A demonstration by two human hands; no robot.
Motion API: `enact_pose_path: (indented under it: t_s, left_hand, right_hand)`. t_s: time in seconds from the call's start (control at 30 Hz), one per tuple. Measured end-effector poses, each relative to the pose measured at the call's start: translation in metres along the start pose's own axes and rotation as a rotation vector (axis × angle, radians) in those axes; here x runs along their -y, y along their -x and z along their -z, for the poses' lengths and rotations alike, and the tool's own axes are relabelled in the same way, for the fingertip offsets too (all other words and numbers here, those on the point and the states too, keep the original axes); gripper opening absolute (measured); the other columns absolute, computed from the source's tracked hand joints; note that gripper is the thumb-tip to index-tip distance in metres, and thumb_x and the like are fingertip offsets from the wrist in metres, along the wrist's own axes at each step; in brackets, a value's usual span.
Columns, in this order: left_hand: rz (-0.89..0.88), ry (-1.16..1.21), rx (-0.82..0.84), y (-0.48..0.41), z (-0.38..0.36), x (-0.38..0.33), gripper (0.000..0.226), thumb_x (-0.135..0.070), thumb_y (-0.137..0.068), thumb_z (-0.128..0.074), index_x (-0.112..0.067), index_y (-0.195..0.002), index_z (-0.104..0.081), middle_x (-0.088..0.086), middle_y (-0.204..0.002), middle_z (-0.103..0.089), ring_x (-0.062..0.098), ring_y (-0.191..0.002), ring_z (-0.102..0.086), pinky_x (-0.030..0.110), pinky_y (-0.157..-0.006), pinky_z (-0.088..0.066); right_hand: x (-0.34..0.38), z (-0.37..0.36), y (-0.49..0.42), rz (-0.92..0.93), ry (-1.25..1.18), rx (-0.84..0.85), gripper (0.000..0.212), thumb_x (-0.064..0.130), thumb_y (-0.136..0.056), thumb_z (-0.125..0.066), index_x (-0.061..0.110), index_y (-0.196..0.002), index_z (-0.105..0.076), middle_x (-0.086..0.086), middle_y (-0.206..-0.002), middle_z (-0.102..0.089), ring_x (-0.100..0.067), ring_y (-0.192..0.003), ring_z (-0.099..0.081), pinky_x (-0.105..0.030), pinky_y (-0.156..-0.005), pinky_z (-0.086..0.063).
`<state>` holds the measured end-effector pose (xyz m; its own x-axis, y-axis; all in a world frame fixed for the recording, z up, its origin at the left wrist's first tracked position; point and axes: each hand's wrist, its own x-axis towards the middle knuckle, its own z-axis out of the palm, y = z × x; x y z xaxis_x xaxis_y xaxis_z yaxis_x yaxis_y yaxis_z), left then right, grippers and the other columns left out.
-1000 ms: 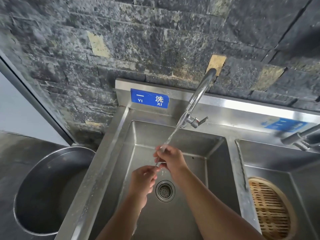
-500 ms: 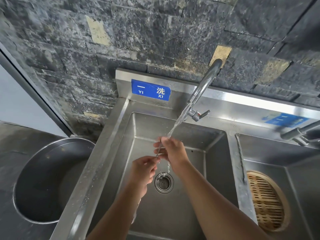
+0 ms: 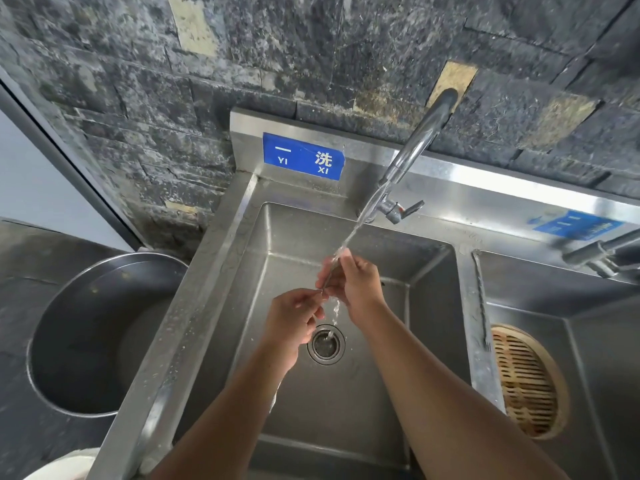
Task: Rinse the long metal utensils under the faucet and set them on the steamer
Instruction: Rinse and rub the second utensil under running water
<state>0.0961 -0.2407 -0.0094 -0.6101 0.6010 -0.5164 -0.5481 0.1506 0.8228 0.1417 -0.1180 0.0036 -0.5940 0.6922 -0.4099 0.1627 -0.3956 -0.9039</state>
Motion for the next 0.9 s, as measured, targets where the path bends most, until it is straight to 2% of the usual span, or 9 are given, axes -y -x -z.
enact_pose_path:
  t_s: [0.13,0.17,0.27,0.3,0.4,0.5,0.63,0.9]
  left_hand:
    - [-0.082,-0.08,-0.104,0.001,-0.004,0.004,0.016,-0.007,-0.089,-0.06,-0.004,-0.078,-0.071,0.006,-0.057,-0.055,0.007,-0.036,-0.034,0.017,-0.035,-0.024]
    - [-0.094,-0.095,-0.115,0.002,-0.005,0.006,0.017,-0.007,-0.09,-0.058,-0.004,-0.079,-0.071,0.005,-0.058,-0.056,0.007,-0.037,-0.036,0.016,-0.035,-0.025]
    - [-0.118,-0.121,-0.121,0.003,-0.006,0.009,0.014,-0.01,-0.09,-0.064,-0.006,-0.078,-0.07,0.006,-0.06,-0.06,0.007,-0.038,-0.039,0.016,-0.036,-0.028]
    - [-0.123,-0.119,-0.122,0.003,-0.005,0.009,0.013,-0.011,-0.089,-0.066,-0.007,-0.077,-0.07,0.006,-0.061,-0.061,0.007,-0.039,-0.04,0.016,-0.036,-0.028]
    - [-0.144,-0.115,-0.126,0.002,-0.005,0.01,0.012,-0.012,-0.089,-0.067,-0.01,-0.078,-0.071,0.006,-0.061,-0.062,0.01,-0.04,-0.041,0.017,-0.036,-0.029]
    - [-0.153,-0.126,-0.125,0.002,-0.005,0.011,0.01,-0.011,-0.089,-0.066,-0.011,-0.081,-0.071,0.003,-0.061,-0.063,0.012,-0.042,-0.042,0.017,-0.037,-0.028]
    - [-0.161,-0.105,-0.127,0.001,-0.005,0.012,0.01,-0.011,-0.089,-0.067,-0.012,-0.08,-0.072,0.005,-0.061,-0.062,0.009,-0.04,-0.04,0.016,-0.037,-0.027]
    - [-0.192,-0.134,-0.107,0.0,-0.01,0.009,0.012,-0.014,-0.089,-0.066,-0.012,-0.078,-0.071,0.003,-0.06,-0.06,0.008,-0.04,-0.038,0.016,-0.037,-0.027]
  right_hand:
    - [-0.003,0.002,0.002,-0.076,-0.144,0.032,0.055,0.045,-0.104,-0.04,0.0,-0.093,-0.069,-0.017,-0.075,-0.073,-0.028,-0.064,-0.07,-0.036,-0.057,-0.057]
    - [-0.004,0.003,0.003,-0.076,-0.145,0.041,0.049,0.042,-0.104,-0.044,0.001,-0.095,-0.069,-0.016,-0.075,-0.072,-0.027,-0.065,-0.069,-0.037,-0.058,-0.057]
    - [-0.004,0.005,0.005,-0.03,-0.016,0.051,0.012,0.017,-0.093,-0.062,0.008,-0.091,-0.068,-0.012,-0.073,-0.069,-0.026,-0.068,-0.065,-0.036,-0.058,-0.054]
    - [-0.003,0.005,0.005,-0.017,0.019,0.06,0.006,0.013,-0.09,-0.064,0.008,-0.092,-0.068,-0.013,-0.074,-0.068,-0.025,-0.067,-0.065,-0.035,-0.058,-0.054]
    - [0.001,0.005,0.006,0.012,0.001,0.103,0.012,0.004,-0.091,-0.062,0.006,-0.102,-0.062,-0.013,-0.072,-0.067,-0.021,-0.063,-0.063,-0.03,-0.054,-0.053]
    - [0.004,0.006,0.006,0.028,-0.007,0.107,0.01,0.002,-0.093,-0.058,0.009,-0.095,-0.066,-0.009,-0.071,-0.067,-0.019,-0.062,-0.063,-0.027,-0.052,-0.051]
    - [0.004,0.004,0.006,0.048,0.061,0.11,0.021,0.012,-0.097,-0.058,0.007,-0.079,-0.067,-0.007,-0.067,-0.066,-0.016,-0.059,-0.061,-0.026,-0.057,-0.053]
    - [0.02,-0.006,0.005,-0.013,0.029,-0.006,0.028,0.008,-0.1,-0.047,0.005,-0.079,-0.066,-0.008,-0.061,-0.067,-0.019,-0.051,-0.06,-0.026,-0.05,-0.054]
